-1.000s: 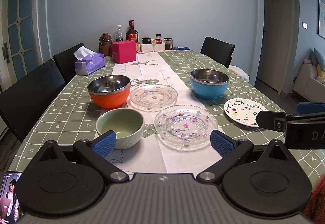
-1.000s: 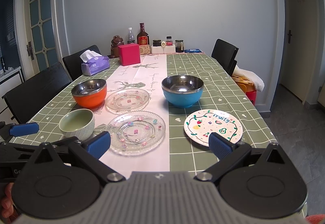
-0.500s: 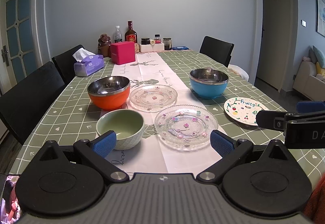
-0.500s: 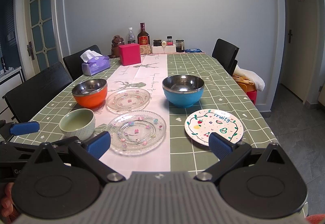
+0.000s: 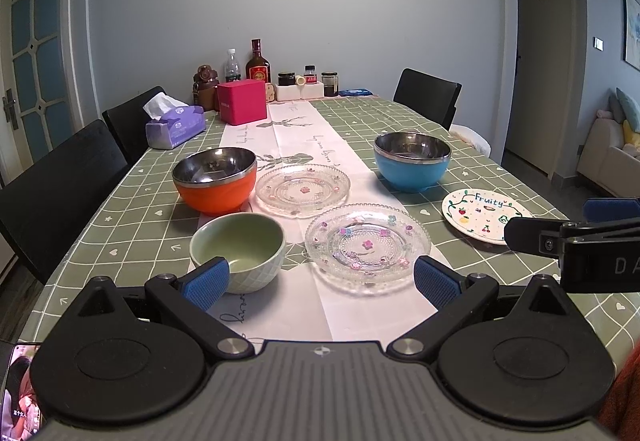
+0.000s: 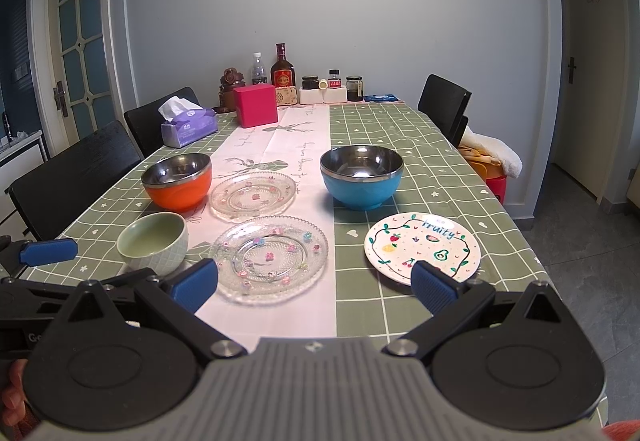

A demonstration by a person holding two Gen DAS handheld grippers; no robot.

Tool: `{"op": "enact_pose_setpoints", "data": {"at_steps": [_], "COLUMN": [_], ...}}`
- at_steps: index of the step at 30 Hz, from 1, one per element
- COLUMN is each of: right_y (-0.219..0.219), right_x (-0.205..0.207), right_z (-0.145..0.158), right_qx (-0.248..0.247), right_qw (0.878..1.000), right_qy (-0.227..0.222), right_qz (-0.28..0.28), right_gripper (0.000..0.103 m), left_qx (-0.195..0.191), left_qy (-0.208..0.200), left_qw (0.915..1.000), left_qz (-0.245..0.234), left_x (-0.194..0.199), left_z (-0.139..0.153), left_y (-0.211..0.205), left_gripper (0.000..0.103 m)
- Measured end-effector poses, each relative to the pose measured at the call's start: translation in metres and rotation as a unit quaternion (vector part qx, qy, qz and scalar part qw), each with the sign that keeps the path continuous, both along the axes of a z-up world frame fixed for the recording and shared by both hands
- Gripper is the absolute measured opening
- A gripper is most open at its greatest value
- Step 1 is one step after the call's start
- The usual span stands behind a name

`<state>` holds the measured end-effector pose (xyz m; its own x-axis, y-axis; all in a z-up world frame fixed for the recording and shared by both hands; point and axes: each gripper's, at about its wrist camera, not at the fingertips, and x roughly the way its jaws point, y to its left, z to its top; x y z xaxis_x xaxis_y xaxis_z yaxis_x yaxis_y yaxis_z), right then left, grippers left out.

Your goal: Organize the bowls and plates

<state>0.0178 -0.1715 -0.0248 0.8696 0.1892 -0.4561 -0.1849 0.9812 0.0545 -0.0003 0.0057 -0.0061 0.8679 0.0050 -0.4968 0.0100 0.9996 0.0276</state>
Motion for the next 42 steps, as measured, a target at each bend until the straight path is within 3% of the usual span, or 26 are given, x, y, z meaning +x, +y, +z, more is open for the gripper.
{"op": "enact_pose_setpoints", "data": {"at_steps": [22, 28, 30, 34, 36, 38, 42], "right_y": [0.001, 0.001, 0.001, 0.002, 0.005, 0.007, 0.011], "right_x": [0.002, 0.015, 0.02, 0.034, 0.042, 0.05, 0.076], "right_z": [-0.002, -0.011, -0.014, -0.018, -0.02, -0.023, -0.031], "right_qx": [0.005, 0.025, 0.029, 0.022, 0.014, 0.003, -0.01], "right_qw": [1.0, 0.999, 0.999, 0.998, 0.998, 0.997, 0.995], "right_qy": [0.005, 0.02, 0.026, 0.046, 0.049, 0.044, 0.051], "right_qz": [0.003, 0.017, 0.023, 0.037, 0.046, 0.057, 0.088], "right_gripper": [0.1, 0.1, 0.099, 0.082, 0.079, 0.07, 0.063], "left_qx": [-0.001, -0.04, -0.055, -0.064, -0.069, -0.085, -0.078], "left_qy": [0.006, 0.021, 0.034, 0.061, 0.069, 0.079, 0.097], "left_qw": [1.0, 0.9989, 0.9977, 0.9958, 0.9947, 0.9927, 0.9921], "left_qz": [0.001, -0.01, -0.018, -0.025, -0.032, -0.033, -0.017], "left_x": [0.003, 0.009, 0.013, 0.024, 0.03, 0.038, 0.062], "left_z": [-0.001, -0.01, -0.013, -0.024, -0.028, -0.031, -0.037], "left_y": [0.0, 0.013, 0.017, 0.015, 0.013, 0.013, 0.009], "left_gripper": [0.103, 0.103, 0.098, 0.089, 0.072, 0.06, 0.03]}}
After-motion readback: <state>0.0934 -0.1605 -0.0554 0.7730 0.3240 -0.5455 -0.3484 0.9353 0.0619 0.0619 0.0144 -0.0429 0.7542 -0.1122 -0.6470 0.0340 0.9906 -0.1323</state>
